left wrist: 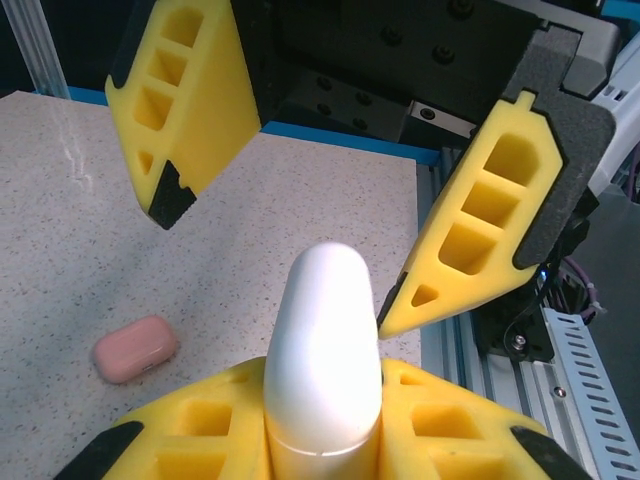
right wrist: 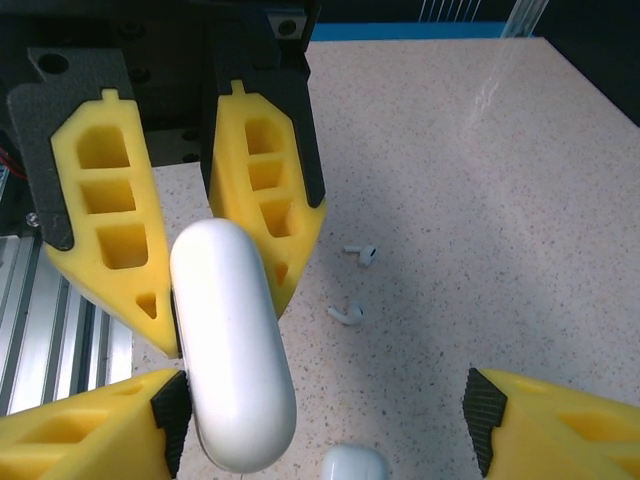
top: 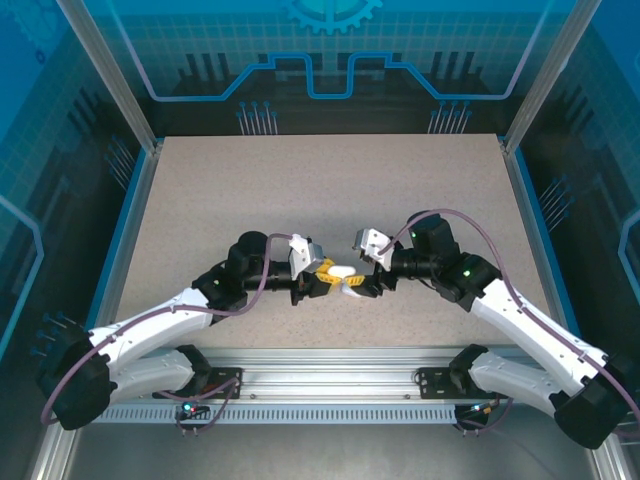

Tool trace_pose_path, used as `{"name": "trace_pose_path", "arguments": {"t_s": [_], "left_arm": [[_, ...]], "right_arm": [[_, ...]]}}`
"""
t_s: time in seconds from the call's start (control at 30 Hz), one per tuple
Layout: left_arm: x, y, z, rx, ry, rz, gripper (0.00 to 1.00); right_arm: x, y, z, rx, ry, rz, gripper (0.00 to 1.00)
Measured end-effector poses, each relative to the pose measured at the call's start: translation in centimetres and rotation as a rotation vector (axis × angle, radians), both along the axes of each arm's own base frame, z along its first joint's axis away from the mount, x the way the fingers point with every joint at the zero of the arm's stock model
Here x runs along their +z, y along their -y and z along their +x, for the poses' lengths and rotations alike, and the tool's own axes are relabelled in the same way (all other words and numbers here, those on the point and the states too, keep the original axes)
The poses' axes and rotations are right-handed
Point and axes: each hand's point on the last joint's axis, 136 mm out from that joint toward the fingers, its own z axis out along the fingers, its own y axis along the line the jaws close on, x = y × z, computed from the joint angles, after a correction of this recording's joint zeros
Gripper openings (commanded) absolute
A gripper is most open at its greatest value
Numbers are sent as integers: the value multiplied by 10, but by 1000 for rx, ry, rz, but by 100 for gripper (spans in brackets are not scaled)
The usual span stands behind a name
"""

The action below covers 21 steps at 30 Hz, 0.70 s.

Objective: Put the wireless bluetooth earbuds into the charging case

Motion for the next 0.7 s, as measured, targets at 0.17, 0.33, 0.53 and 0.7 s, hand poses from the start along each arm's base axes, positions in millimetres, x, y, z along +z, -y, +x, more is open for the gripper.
{"name": "trace_pose_path", "arguments": {"t_s": [0.17,0.33,0.53,0.7], "left_arm": [[2,-1,4,21,8,1,14],[2,-1,6,29,13,4,14],[-4,-2,6,36,-2,22,14],[-5,0,1,21,-6,24,14]], "right_arm": [[5,0,4,-16,6,-4,72],[12,-1,7,-27,11,9,72],[19,3,16,-59,21,25,72],[22,8,26,-101,36,25,72]]}}
